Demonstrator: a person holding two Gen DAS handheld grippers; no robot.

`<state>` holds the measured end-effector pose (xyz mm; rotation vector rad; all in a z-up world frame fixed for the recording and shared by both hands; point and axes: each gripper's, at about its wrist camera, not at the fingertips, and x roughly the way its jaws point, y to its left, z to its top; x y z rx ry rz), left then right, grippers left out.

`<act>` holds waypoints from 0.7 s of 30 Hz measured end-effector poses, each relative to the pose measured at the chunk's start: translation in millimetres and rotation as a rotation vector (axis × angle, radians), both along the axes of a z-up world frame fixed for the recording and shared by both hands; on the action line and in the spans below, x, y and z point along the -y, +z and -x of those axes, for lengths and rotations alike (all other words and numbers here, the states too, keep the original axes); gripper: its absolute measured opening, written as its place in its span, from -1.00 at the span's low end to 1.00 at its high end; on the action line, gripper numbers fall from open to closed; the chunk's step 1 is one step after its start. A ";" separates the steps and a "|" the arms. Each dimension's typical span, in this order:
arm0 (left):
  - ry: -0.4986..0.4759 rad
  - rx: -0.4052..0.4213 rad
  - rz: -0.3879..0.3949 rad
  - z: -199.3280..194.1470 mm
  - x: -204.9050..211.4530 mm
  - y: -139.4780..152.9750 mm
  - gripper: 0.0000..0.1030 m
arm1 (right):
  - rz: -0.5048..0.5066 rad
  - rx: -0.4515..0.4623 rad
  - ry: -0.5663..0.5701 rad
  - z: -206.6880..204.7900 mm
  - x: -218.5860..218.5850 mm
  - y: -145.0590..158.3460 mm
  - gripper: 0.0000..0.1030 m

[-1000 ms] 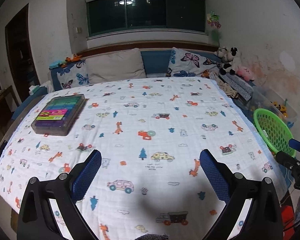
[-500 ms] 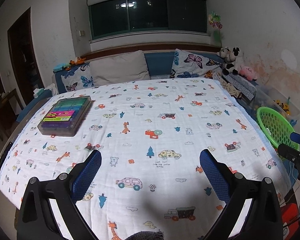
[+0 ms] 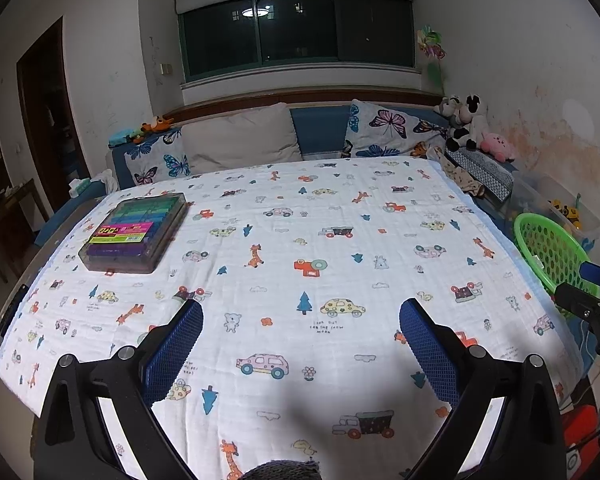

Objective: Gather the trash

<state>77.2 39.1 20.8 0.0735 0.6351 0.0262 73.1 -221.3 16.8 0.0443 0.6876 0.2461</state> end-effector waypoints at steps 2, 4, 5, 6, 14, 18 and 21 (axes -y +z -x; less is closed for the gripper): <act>-0.001 -0.002 -0.002 0.6 0.2 -0.3 0.85 | 0.001 0.000 0.000 0.0 0.0 0.1 0.88; 0.000 -0.001 -0.003 0.7 0.1 -0.8 0.85 | 0.000 0.001 0.000 -0.1 0.0 0.2 0.88; -0.001 0.000 -0.006 1.1 0.3 -0.8 0.85 | 0.000 0.000 0.000 -0.2 -0.4 0.1 0.88; -0.002 0.001 -0.006 1.2 0.4 -1.0 0.85 | 0.000 -0.001 -0.001 -0.2 -0.3 0.1 0.88; 0.002 0.002 -0.010 1.5 0.0 -0.7 0.85 | -0.001 -0.002 -0.001 -0.3 -1.7 -0.5 0.88; 0.007 0.008 -0.020 1.6 -1.2 0.8 0.85 | -0.002 -0.001 0.000 -0.2 -2.7 -0.6 0.88; 0.008 0.010 -0.024 1.4 -2.0 0.8 0.85 | -0.001 -0.001 -0.001 -0.4 -3.2 -0.7 0.88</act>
